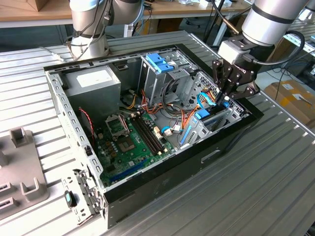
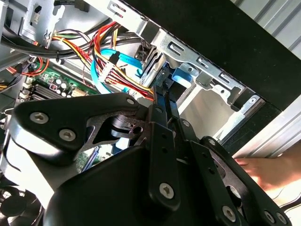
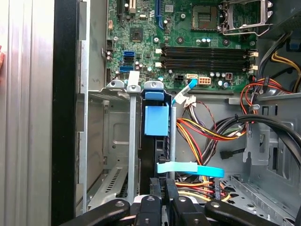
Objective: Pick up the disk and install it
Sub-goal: 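Insert the second disk wire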
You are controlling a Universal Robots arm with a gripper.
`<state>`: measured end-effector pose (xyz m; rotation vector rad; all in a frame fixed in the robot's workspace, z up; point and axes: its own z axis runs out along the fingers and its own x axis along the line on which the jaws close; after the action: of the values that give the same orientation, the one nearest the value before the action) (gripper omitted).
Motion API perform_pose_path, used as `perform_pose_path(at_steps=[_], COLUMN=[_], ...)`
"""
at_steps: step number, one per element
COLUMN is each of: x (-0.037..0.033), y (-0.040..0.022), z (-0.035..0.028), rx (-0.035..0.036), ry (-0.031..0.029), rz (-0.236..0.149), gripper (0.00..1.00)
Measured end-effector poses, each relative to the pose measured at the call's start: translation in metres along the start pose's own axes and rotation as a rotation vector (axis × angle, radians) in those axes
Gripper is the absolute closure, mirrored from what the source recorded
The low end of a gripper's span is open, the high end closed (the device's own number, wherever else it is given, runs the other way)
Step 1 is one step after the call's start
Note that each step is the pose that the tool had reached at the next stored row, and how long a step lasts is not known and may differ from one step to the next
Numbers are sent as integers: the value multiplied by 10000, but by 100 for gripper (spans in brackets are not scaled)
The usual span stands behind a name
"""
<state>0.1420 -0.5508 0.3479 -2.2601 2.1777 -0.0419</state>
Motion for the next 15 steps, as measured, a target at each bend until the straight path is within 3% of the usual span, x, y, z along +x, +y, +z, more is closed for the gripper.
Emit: perform_pose_path(at_steps=[15], x=[0], y=[6], z=[28], rx=[0], ry=[0], rz=[0], gripper=[84])
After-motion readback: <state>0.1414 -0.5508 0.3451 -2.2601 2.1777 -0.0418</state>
